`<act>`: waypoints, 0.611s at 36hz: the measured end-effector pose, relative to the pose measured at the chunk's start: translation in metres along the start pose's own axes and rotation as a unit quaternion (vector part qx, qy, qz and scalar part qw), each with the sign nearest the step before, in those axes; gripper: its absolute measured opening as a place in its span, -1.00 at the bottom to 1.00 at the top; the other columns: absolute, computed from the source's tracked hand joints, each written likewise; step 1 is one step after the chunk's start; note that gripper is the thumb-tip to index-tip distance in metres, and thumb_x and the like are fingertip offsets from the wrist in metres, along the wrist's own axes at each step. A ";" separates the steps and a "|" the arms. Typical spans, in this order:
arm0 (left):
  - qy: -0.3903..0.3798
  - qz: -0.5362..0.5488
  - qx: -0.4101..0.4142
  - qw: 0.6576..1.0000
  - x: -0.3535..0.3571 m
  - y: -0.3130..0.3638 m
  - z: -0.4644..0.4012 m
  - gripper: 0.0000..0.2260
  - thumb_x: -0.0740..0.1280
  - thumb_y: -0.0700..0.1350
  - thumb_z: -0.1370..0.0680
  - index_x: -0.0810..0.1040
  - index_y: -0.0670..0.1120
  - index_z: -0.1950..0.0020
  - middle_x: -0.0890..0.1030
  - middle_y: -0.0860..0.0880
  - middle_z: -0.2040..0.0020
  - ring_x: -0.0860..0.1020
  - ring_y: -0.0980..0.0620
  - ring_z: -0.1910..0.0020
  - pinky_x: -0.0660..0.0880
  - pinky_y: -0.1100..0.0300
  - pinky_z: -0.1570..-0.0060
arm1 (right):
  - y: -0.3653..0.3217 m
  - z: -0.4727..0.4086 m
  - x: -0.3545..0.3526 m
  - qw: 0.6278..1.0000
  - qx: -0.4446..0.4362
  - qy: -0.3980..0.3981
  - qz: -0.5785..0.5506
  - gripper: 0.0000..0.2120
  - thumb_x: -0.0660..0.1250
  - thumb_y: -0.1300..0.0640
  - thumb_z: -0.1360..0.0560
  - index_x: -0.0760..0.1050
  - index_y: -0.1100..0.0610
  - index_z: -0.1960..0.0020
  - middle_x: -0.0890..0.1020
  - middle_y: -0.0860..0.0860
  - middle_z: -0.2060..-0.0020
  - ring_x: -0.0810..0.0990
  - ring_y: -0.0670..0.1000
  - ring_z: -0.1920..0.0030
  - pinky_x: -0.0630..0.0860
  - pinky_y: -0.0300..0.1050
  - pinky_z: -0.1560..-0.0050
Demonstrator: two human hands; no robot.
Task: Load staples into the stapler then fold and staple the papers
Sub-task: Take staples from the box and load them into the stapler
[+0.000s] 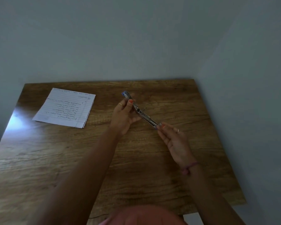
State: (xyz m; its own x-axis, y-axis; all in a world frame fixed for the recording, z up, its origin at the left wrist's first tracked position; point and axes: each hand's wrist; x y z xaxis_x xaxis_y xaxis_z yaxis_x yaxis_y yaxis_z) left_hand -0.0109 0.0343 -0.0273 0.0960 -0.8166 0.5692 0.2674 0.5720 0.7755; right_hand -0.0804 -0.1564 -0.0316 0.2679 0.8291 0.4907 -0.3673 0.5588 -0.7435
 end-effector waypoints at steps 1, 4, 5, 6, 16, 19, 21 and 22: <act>-0.002 -0.002 0.001 1.000 -0.001 0.001 0.003 -0.75 0.18 -0.16 -0.64 0.48 -0.07 -0.30 0.50 -0.06 0.02 0.59 -0.18 -0.07 0.61 -0.14 0.09 | -0.001 0.002 0.000 1.000 0.010 -0.002 -0.007 -0.75 0.43 0.24 -0.40 0.60 0.31 -0.04 0.68 0.20 -0.02 0.66 0.07 -0.08 0.60 -0.21 0.03; -0.008 -0.016 0.010 1.000 -0.004 0.004 0.013 -0.76 0.19 -0.15 -0.64 0.50 -0.05 -0.29 0.55 -0.02 0.04 0.67 -0.09 0.05 0.62 -0.11 0.09 | -0.004 0.007 0.001 0.999 0.030 -0.009 -0.004 -0.81 0.39 0.28 -0.45 0.59 0.33 -0.04 0.68 0.22 -0.02 0.67 0.08 -0.06 0.60 -0.21 0.06; -0.010 -0.019 0.013 1.000 -0.005 0.005 0.016 -0.76 0.19 -0.15 -0.64 0.51 -0.04 -0.28 0.57 0.00 0.05 0.68 -0.08 0.07 0.62 -0.11 0.09 | -0.004 0.009 0.003 1.000 0.028 -0.009 0.005 -0.81 0.39 0.29 -0.45 0.59 0.33 -0.05 0.68 0.22 -0.02 0.67 0.08 -0.06 0.60 -0.22 0.06; -0.012 -0.020 0.015 1.000 -0.005 0.006 0.019 -0.77 0.19 -0.16 -0.65 0.53 -0.03 -0.26 0.58 0.01 0.06 0.68 -0.07 0.08 0.62 -0.10 0.11 | -0.004 0.011 0.004 1.000 0.020 -0.010 0.017 -0.80 0.40 0.28 -0.44 0.60 0.31 -0.04 0.68 0.21 -0.02 0.67 0.07 -0.06 0.60 -0.22 0.06; -0.040 -0.011 0.040 0.998 -0.008 0.014 0.049 -0.74 0.17 -0.17 -0.65 0.48 -0.08 -0.33 0.52 -0.07 -0.01 0.67 -0.04 0.05 0.60 -0.08 0.10 | 0.004 0.033 0.041 0.861 -0.308 -0.021 0.404 -0.83 0.42 0.26 -0.46 0.60 0.05 -0.01 0.69 -0.10 0.14 0.68 -0.18 0.11 0.59 -0.31 0.15; -0.051 -0.006 0.043 0.998 -0.008 0.017 0.057 -0.75 0.18 -0.16 -0.65 0.53 -0.03 -0.28 0.51 -0.06 -0.02 0.66 -0.01 0.03 0.60 -0.08 0.09 | 0.008 0.039 0.049 0.822 -0.364 -0.039 0.437 -0.82 0.39 0.30 -0.47 0.60 0.19 -0.07 0.70 0.02 0.07 0.68 -0.12 0.06 0.62 -0.18 0.05; -0.057 -0.005 0.045 0.997 -0.007 0.019 0.062 -0.76 0.18 -0.15 -0.64 0.54 -0.01 -0.26 0.49 -0.07 0.01 0.64 0.01 0.04 0.60 -0.07 0.10 | 0.010 0.042 0.053 0.812 -0.385 -0.041 0.437 -0.80 0.39 0.31 -0.48 0.59 0.21 -0.10 0.69 0.03 0.03 0.67 -0.12 0.03 0.62 -0.17 0.01; -0.058 -0.004 0.045 0.997 -0.007 0.020 0.064 -0.76 0.19 -0.15 -0.64 0.54 -0.01 -0.25 0.48 -0.08 0.01 0.63 0.01 0.04 0.60 -0.06 0.11 | 0.010 0.044 0.055 0.806 -0.394 -0.043 0.440 -0.80 0.39 0.31 -0.48 0.58 0.20 -0.11 0.68 0.01 0.02 0.67 -0.13 0.01 0.62 -0.17 0.01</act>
State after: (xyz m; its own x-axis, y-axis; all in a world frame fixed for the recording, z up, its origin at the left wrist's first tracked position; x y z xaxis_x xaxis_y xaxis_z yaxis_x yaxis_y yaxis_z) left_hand -0.0679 0.0561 0.0016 -0.0190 -0.8098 0.5864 0.1791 0.5742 0.7989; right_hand -0.1087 -0.1044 0.0076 0.1381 0.9150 -0.3791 0.3072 -0.4035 -0.8619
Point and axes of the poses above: each hand's wrist, its own z-axis away from the middle knuckle, its own x-axis out of the palm, y = z × x
